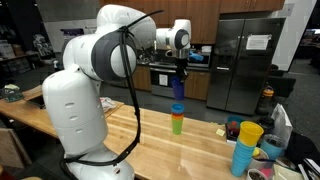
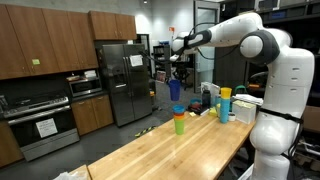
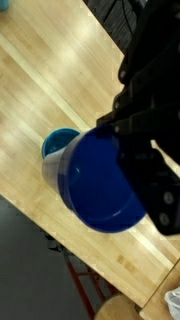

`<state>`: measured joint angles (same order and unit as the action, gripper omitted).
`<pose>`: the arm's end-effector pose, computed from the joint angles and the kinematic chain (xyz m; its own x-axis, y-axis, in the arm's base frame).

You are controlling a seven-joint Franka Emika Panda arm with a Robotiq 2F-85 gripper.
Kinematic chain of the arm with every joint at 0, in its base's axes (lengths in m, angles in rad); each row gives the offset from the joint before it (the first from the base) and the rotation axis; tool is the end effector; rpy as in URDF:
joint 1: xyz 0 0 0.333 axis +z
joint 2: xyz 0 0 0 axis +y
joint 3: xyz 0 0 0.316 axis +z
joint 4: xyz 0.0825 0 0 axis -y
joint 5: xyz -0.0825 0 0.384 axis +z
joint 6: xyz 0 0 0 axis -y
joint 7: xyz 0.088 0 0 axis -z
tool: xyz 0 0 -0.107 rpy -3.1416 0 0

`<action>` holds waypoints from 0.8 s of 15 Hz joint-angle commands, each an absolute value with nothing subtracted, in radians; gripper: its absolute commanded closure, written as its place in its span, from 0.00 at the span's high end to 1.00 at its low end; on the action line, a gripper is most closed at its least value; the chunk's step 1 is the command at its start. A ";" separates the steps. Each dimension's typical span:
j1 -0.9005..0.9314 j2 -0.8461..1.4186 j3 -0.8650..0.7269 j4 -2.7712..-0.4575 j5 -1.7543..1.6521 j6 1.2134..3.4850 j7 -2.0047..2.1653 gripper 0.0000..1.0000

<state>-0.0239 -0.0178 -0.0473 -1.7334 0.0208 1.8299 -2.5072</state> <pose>0.5670 -0.0390 0.5804 -0.7539 0.6522 -0.0791 0.6468 0.7579 0.0848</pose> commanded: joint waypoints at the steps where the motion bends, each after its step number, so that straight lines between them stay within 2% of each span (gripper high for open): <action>1: -0.040 -0.014 -0.057 -1.732 0.037 1.816 -2.536 0.01; 12: -0.049 -0.019 -0.062 -1.783 0.027 1.822 -2.545 0.01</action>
